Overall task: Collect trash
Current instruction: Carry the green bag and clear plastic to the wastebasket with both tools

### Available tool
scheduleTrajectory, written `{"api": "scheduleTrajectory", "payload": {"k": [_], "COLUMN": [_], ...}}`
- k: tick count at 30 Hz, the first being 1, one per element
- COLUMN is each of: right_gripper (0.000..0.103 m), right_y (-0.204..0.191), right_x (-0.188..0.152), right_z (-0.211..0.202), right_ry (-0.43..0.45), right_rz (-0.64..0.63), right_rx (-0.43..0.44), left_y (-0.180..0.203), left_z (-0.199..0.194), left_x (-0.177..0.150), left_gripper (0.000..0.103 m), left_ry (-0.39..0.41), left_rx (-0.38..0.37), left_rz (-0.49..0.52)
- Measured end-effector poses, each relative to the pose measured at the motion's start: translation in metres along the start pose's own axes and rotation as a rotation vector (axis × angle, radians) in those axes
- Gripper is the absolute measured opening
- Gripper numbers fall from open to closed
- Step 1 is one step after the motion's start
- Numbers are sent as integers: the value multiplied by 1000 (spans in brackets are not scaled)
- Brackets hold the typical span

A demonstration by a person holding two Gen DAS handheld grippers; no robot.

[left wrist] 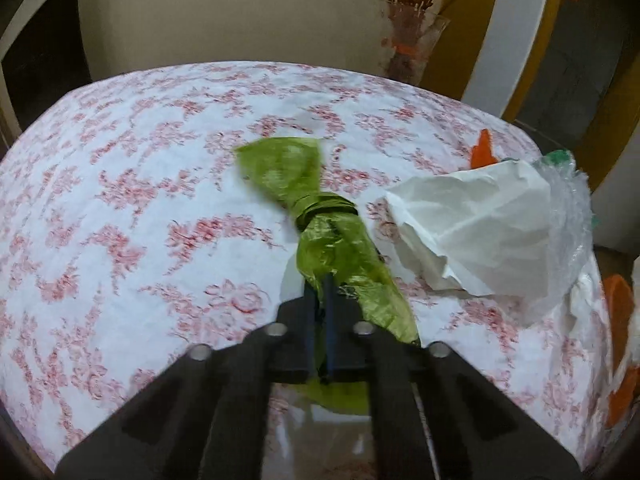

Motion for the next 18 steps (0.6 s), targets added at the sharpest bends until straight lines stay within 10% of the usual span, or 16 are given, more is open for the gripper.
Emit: {"api": "scheduleTrajectory", "payload": {"k": [18], "right_gripper": [24], "right_y": [19], "right_x": [5], "right_z": [-53], "right_ry": [99], "right_rz": [25], "right_rx": [3], "left_y": [55], "left_z": [-107], "left_x": [8], "left_gripper": [3], "left_ry": [198], "left_rx": [-119], "left_rz": [97]}}
Point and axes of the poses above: each gripper's, at about its wrist camera, not at the fingertips, and z roughly the way its jaws point, y to its right, x to its top, the point moved 3 cm from there along z, roughly the way its jaws point
